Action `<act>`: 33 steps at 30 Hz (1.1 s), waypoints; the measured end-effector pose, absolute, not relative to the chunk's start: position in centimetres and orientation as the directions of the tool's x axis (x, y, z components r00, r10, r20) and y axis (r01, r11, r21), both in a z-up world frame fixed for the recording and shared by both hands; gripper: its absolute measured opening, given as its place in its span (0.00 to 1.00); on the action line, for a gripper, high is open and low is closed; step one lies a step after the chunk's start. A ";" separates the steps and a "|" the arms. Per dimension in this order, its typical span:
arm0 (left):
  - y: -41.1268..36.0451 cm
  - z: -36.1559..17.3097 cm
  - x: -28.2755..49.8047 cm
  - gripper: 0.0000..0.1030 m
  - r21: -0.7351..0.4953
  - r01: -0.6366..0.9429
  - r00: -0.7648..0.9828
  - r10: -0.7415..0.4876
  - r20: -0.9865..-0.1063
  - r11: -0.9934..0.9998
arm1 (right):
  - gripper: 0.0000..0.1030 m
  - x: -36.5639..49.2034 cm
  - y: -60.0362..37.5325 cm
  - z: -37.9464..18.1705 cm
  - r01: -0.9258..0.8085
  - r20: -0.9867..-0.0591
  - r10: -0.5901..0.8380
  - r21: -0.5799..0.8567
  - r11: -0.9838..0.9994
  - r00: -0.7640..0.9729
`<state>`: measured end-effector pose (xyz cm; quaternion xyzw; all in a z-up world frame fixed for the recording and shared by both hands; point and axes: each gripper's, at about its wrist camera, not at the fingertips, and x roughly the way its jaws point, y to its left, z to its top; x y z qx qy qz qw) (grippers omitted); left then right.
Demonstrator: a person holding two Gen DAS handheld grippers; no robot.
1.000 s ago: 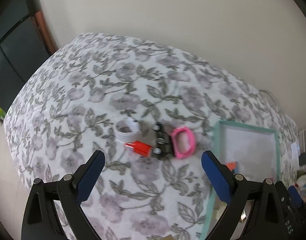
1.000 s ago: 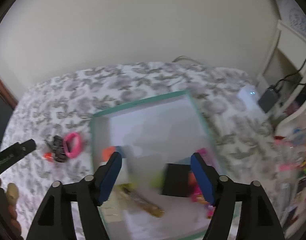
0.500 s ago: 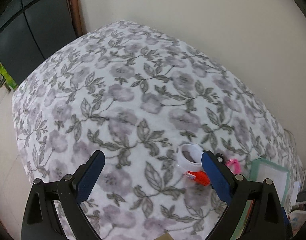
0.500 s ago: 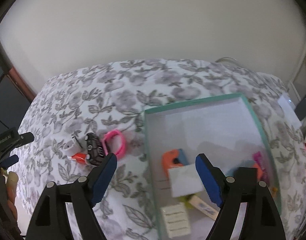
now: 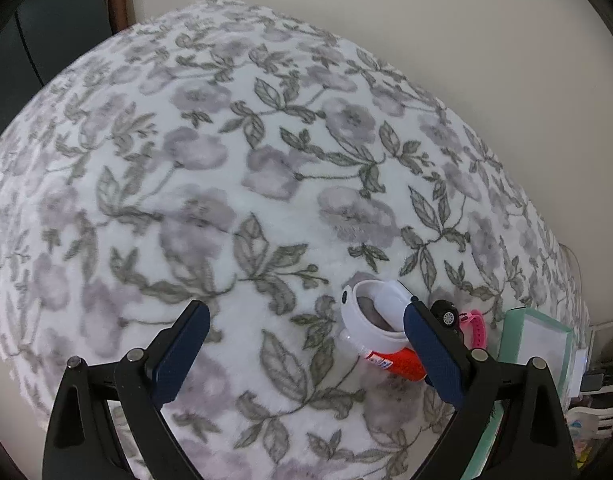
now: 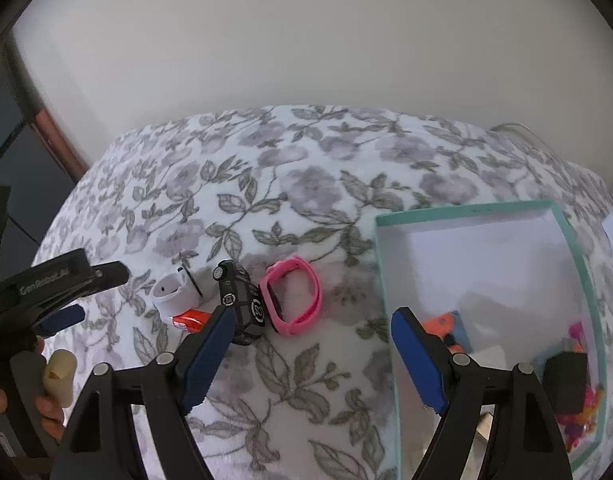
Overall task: Organize rigid objects
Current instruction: 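Move both open tools back over the remaining objects on the bed, then grasp the white watch with the left tool while the right tool grasps the black toy car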
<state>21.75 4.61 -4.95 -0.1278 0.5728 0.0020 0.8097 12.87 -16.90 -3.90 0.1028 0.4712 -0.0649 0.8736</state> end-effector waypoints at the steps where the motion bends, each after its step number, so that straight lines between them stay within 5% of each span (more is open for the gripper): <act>1: 4.6 -5.3 21.9 0.95 -0.214 -0.154 0.340 -0.152 -0.928 0.965 | 0.80 13.1 -16.7 -4.1 0.211 -0.838 -0.023 0.111 0.971 0.545; 6: 3.8 -6.6 22.8 0.93 -0.231 -0.144 0.335 -0.172 -0.926 0.962 | 0.70 14.5 -15.5 -5.3 0.184 -0.844 -0.011 0.104 0.977 0.536; 10: 3.4 -7.8 23.2 0.75 -0.232 -0.135 0.314 -0.181 -0.932 0.963 | 0.52 15.5 -14.5 -6.2 0.153 -0.850 0.015 0.112 0.982 0.527; 14: 3.1 -8.5 23.6 0.68 -0.239 -0.125 0.304 -0.192 -0.933 0.963 | 0.43 16.3 -13.4 -6.7 0.117 -0.851 0.028 0.104 0.988 0.524; 18: 2.7 -9.0 23.9 0.49 -0.237 -0.115 0.295 -0.195 -0.935 0.965 | 0.34 16.6 -12.3 -7.0 0.091 -0.854 0.032 0.092 0.992 0.520; 33: 1.7 -9.7 24.2 0.41 -0.201 -0.077 0.327 -0.165 -0.930 0.977 | 0.32 17.0 -10.9 -7.7 0.048 -0.860 0.044 0.080 0.996 0.509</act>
